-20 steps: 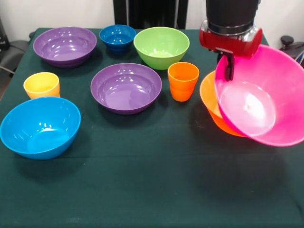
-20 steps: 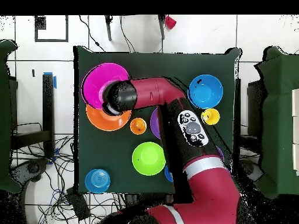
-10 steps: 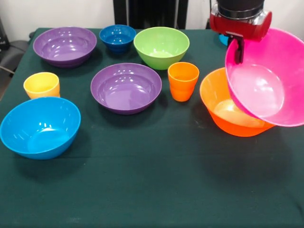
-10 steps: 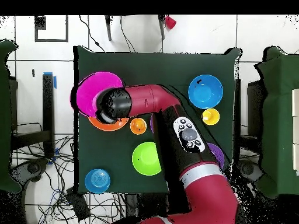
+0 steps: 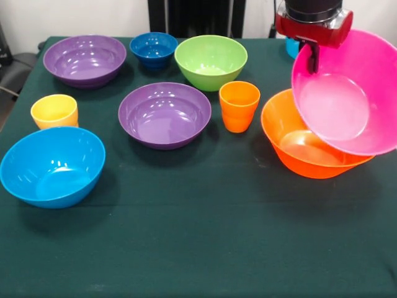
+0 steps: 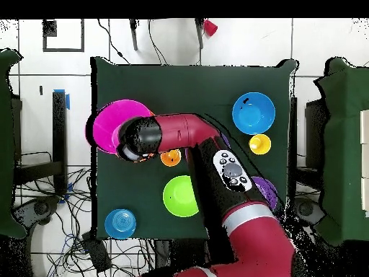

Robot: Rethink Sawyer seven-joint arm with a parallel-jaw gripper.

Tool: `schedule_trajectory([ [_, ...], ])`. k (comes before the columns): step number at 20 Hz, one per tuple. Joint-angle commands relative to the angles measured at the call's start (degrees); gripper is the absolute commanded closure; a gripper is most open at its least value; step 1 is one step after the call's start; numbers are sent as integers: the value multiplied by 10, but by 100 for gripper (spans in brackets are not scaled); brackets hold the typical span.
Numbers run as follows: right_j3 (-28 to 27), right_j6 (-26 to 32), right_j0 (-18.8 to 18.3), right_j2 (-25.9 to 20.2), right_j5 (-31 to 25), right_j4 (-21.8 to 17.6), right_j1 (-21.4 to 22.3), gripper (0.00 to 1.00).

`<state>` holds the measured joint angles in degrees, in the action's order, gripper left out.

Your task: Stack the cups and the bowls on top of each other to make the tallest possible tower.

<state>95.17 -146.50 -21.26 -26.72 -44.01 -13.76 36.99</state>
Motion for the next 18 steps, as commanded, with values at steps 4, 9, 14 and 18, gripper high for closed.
schedule_trajectory([
  [4, 9, 67, -22, -28, 33, -11, -39, 100],
  [9, -16, 78, -26, -25, 25, -21, -57, 100],
  [14, -18, 73, -24, -23, 25, -28, -55, 100],
  [18, -31, 81, -25, -23, 34, -40, -65, 100],
])
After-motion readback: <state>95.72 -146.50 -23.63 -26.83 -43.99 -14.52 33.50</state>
